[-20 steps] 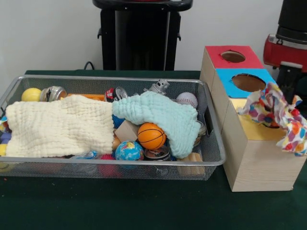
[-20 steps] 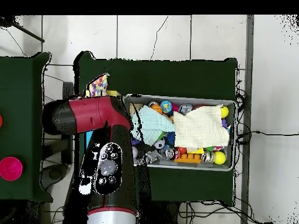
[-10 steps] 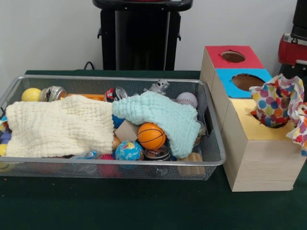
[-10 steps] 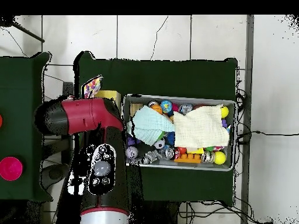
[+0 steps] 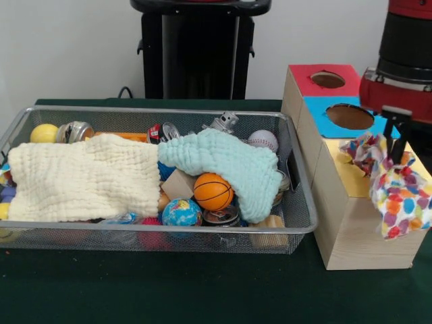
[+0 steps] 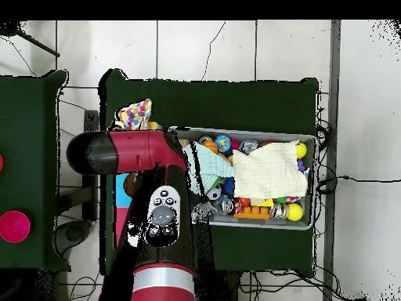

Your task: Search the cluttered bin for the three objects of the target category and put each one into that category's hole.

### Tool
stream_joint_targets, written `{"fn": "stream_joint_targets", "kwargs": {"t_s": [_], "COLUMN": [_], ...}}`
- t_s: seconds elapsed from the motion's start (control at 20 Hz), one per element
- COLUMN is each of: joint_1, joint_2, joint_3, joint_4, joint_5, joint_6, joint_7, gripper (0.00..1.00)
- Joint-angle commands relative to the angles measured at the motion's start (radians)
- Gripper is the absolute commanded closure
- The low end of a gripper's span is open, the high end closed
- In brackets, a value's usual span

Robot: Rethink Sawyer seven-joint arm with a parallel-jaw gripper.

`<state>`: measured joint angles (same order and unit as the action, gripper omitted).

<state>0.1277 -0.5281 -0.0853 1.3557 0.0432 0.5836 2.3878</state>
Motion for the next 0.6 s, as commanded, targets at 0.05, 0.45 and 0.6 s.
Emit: {"fn": "stream_joint_targets", "kwargs": {"t_s": [0.05,0.45,0.6], "joint_1": [-0.053,-0.065,-0.059], "joint_2": [0.025,0.013,0.028], "joint_3": [0.018,0.039,0.046], "joint_4": [0.083,0.199,0.244], "joint_5": [-0.065,-0.054,-0.052], "joint_6": [-0.039,-0.061,-0.088], "joint_7": [0.015,0.056,0.072], "gripper": [1.0,1.0,1.0]}}
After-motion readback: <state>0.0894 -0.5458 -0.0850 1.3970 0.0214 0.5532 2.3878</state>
